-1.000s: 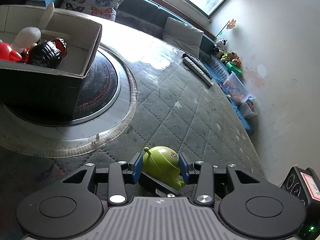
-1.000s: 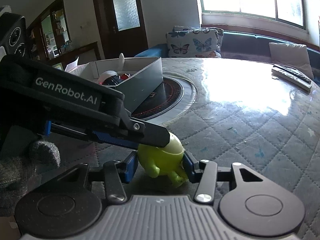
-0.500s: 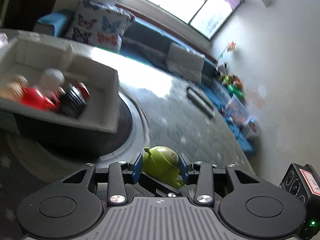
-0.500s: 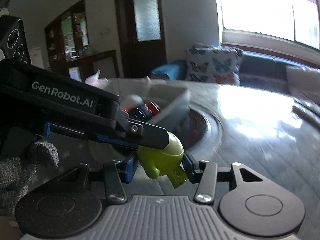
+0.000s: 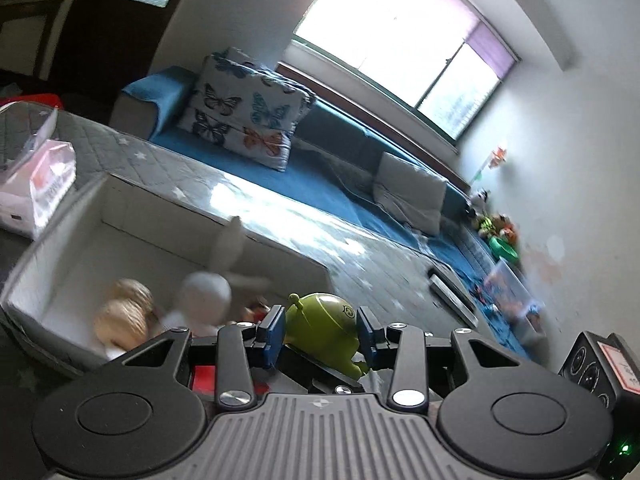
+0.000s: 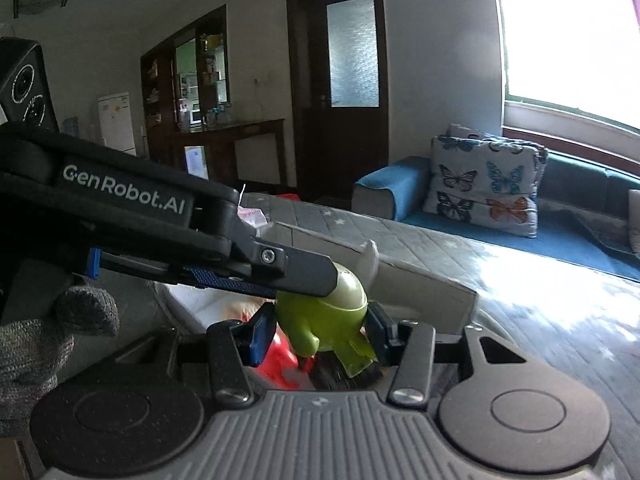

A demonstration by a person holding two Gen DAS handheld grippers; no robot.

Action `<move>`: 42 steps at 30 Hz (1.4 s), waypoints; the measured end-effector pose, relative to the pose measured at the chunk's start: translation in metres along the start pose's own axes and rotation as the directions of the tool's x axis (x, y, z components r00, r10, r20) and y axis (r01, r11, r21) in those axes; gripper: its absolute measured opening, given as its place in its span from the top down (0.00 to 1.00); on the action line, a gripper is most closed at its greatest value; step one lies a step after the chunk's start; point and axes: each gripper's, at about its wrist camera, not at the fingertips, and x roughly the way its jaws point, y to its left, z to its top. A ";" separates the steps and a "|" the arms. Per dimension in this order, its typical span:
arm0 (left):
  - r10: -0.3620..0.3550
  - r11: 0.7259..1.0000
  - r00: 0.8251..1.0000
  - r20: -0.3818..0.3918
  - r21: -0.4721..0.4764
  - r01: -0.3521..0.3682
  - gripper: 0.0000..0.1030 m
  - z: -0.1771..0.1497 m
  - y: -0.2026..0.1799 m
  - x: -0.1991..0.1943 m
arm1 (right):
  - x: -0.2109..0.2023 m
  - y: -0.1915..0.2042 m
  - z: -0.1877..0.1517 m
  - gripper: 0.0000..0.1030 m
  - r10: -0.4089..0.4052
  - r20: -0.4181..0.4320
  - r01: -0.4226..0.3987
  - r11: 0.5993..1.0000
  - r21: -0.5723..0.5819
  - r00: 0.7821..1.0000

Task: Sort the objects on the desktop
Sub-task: 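Carry the green alien with the left gripper and release it into the box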

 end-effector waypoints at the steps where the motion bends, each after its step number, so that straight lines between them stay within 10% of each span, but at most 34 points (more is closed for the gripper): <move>1: 0.006 1.000 1.000 0.001 -0.006 -0.006 0.60 0.004 0.005 0.003 | 0.007 0.000 0.002 0.52 0.006 -0.005 -0.006 1.000 0.007 1.000; 25: 0.092 0.994 0.995 -0.034 -0.057 -0.093 0.60 0.010 0.063 0.031 | 0.083 0.012 -0.003 0.50 0.015 -0.110 -0.014 1.000 0.010 0.994; 42: 0.156 0.982 0.987 0.043 0.102 -0.159 0.60 -0.007 0.024 -0.013 | 0.041 0.019 -0.004 0.18 -0.042 -0.067 0.042 0.999 0.001 0.997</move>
